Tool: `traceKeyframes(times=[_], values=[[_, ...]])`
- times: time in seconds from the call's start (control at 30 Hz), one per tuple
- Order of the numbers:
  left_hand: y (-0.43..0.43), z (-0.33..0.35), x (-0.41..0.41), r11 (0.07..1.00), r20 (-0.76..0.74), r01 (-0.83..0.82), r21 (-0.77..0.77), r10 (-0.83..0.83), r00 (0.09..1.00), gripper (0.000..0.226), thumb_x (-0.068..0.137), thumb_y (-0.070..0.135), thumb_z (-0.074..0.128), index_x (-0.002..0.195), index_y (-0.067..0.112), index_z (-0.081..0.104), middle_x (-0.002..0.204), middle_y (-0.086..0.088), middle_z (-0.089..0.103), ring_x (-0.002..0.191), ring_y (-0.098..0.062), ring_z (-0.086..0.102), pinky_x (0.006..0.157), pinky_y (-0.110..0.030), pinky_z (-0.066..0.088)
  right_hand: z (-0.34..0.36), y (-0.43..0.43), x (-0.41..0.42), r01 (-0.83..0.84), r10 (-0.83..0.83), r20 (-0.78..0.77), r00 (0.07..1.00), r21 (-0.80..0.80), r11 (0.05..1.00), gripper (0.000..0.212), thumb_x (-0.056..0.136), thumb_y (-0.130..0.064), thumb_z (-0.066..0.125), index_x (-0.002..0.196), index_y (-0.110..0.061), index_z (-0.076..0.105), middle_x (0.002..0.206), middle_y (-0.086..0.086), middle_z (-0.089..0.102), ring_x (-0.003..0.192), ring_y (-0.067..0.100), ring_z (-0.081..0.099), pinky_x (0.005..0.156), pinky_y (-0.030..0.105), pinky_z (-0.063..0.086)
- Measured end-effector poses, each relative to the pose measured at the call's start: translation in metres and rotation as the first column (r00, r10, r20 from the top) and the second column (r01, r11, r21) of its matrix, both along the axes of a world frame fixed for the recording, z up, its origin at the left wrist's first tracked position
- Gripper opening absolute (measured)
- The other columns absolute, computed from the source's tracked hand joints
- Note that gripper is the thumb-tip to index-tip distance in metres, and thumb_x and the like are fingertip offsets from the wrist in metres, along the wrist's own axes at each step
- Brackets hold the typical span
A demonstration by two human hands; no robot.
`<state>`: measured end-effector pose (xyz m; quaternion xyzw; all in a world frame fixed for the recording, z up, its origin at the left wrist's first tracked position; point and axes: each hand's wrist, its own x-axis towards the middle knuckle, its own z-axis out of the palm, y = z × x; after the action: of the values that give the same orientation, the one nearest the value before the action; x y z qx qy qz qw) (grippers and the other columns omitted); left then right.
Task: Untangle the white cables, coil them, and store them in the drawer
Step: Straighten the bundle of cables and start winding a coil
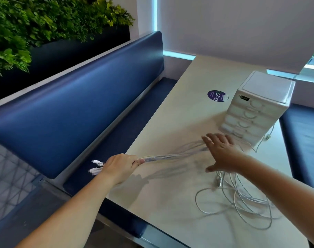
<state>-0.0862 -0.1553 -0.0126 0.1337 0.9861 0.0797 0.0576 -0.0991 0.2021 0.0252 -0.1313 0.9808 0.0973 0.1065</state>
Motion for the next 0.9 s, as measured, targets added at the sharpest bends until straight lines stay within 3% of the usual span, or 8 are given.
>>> traceKeyframes(times=[0.07,0.2,0.3,0.37,0.47,0.63,0.73,0.9], values=[[0.000,0.002,0.000,1.000,-0.021,0.017,0.005,-0.016,1.000,0.059,0.096,0.065,0.021,0.076,0.019,0.052,0.068,0.002,0.057,0.072,-0.025,0.057,0.064,-0.036,0.043,0.005,-0.027,-0.001,-0.118,0.116,-0.066,0.991,-0.028,0.993,0.122,0.064,-0.069,0.068,0.152,-0.020,-0.001,0.159,0.003,0.006,0.145,0.027,0.008,0.117,0.045,0.006],[-0.001,0.005,0.000,0.998,-0.067,0.065,0.004,-0.064,0.996,0.059,0.094,0.067,0.019,0.071,0.021,0.046,0.063,0.004,0.050,0.068,-0.024,0.053,0.062,-0.036,0.041,-0.006,-0.084,-0.010,-0.330,0.313,-0.166,0.935,-0.084,0.940,0.113,0.067,-0.063,0.070,0.151,-0.026,0.004,0.151,0.001,0.021,0.132,0.026,0.028,0.107,0.040,0.030],[-0.003,0.006,0.000,0.994,-0.129,0.106,0.012,-0.103,0.986,0.070,0.080,0.078,-0.001,0.070,0.024,0.042,0.059,0.007,0.043,0.064,-0.021,0.047,0.058,-0.034,0.033,-0.020,-0.111,-0.021,-0.349,0.338,-0.117,0.934,-0.091,0.933,0.103,0.069,-0.061,0.070,0.149,-0.029,0.014,0.140,-0.001,0.032,0.122,0.024,0.034,0.099,0.040,0.034],[-0.006,0.005,0.000,0.992,-0.161,0.123,0.029,-0.117,0.980,0.070,0.077,0.079,-0.005,0.068,0.025,0.039,0.057,0.008,0.040,0.062,-0.021,0.046,0.057,-0.033,0.032,-0.027,-0.120,-0.026,-0.354,0.352,-0.041,0.935,-0.088,0.931,0.081,0.075,-0.058,0.066,0.142,-0.029,0.032,0.131,-0.002,0.040,0.118,0.024,0.037,0.094,0.039,0.033],[-0.011,0.005,-0.002,0.989,-0.174,0.140,0.051,-0.129,0.976,0.072,0.075,0.082,-0.012,0.068,0.029,0.036,0.058,0.009,0.041,0.061,-0.019,0.044,0.055,-0.033,0.029,-0.030,-0.122,-0.030,-0.379,0.378,-0.023,0.926,-0.057,0.924,0.033,0.093,-0.045,0.049,0.115,-0.022,0.056,0.114,0.002,0.057,0.111,0.028,0.049,0.085,0.035,0.041],[-0.015,0.005,-0.010,0.986,-0.169,0.157,0.058,-0.145,0.975,0.072,0.083,0.077,0.002,0.076,0.024,0.050,0.066,0.009,0.052,0.063,-0.019,0.053,0.054,-0.032,0.032,-0.027,-0.112,-0.025,-0.325,0.319,-0.091,0.943,-0.055,0.944,0.030,0.097,-0.045,0.041,0.103,-0.021,0.059,0.097,0.004,0.067,0.098,0.029,0.059,0.071,0.035,0.043],[-0.017,0.006,-0.015,0.985,-0.203,0.170,0.035,-0.159,0.966,0.086,0.080,0.081,-0.007,0.080,0.022,0.055,0.069,0.007,0.060,0.064,-0.019,0.057,0.052,-0.030,0.032,-0.025,-0.103,-0.021,-0.249,0.243,-0.113,0.963,-0.051,0.967,0.025,0.098,-0.041,0.041,0.103,-0.023,0.057,0.099,0.001,0.067,0.094,0.027,0.062,0.064,0.031,0.034],[-0.042,0.015,-0.023,0.992,-0.194,0.114,0.058,-0.101,0.976,0.051,0.091,0.066,0.017,0.067,0.026,0.037,0.059,0.009,0.048,0.057,-0.017,0.050,0.048,-0.030,0.032,-0.011,-0.062,-0.013,-0.054,0.054,-0.128,0.990,0.004,0.999,0.015,0.095,-0.020,0.041,0.105,-0.024,0.052,0.104,-0.001,0.064,0.092,0.027,0.065,0.065,0.030,0.034]])
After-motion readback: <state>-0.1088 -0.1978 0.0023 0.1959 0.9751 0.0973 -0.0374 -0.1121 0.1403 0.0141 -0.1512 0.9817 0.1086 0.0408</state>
